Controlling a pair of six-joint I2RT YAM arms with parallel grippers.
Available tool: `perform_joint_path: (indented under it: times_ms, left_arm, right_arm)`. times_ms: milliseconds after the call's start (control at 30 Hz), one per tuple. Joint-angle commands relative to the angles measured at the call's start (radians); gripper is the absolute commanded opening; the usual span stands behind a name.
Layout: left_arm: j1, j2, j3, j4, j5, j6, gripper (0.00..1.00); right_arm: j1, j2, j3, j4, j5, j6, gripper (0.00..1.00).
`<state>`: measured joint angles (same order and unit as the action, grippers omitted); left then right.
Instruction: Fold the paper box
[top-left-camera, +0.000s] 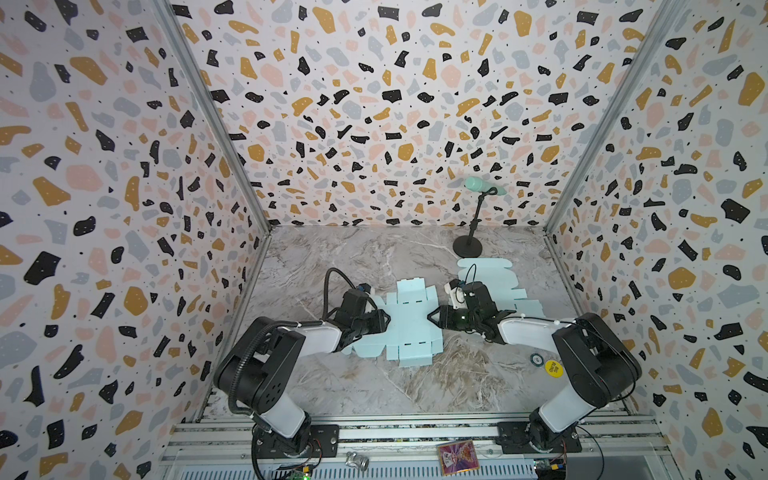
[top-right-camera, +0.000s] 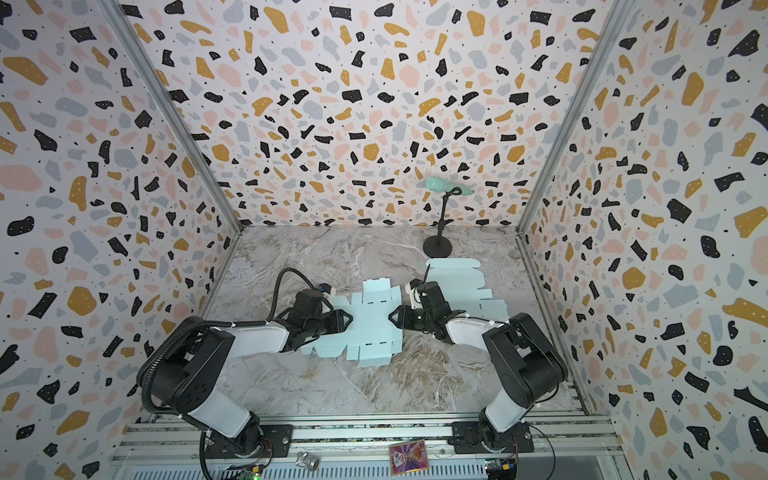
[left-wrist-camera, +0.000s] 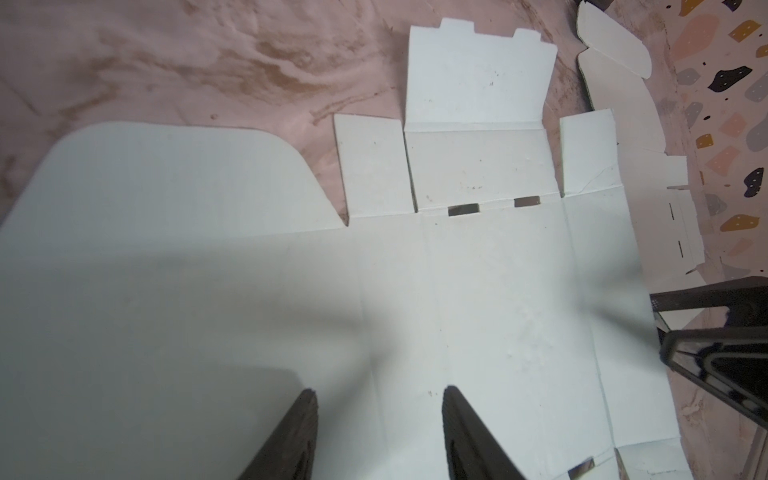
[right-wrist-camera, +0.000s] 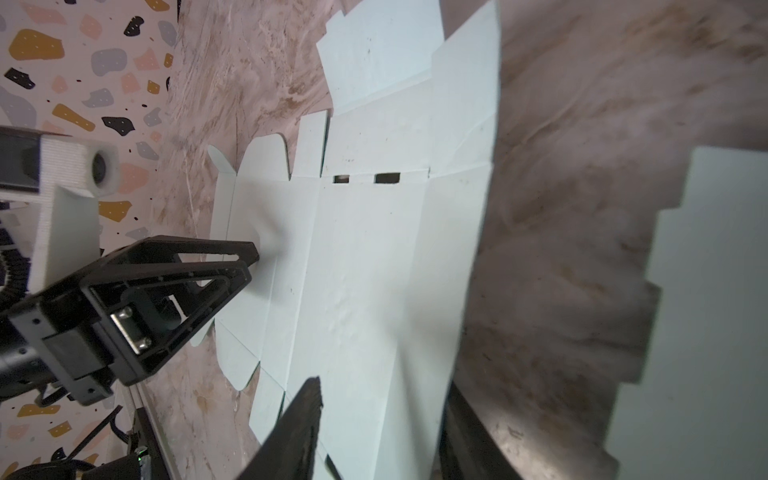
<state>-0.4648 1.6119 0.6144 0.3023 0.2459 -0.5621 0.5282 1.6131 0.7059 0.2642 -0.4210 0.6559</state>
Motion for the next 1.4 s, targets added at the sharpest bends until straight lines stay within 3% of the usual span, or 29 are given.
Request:
perform_joint_path:
  times_ms: [0, 700, 1367]
  left_arm:
    - [-0.001, -0.004, -0.025, -0.028, -0.004, -0.002, 0.51]
    - [-0.001, -0.007, -0.03, -0.025, 0.0, -0.001, 0.51]
    - [-0.001, -0.012, -0.027, -0.031, 0.001, 0.0, 0.52]
  right_arm:
    - [0.008, 0.0, 0.03, 0.018, -0.001, 0.007, 0.42]
    - [0.009, -0.015, 0.003, 0.022, 0.057, 0.024, 0.25]
    - [0.005, -0.028, -0.023, 0.056, 0.06, 0.042, 0.16]
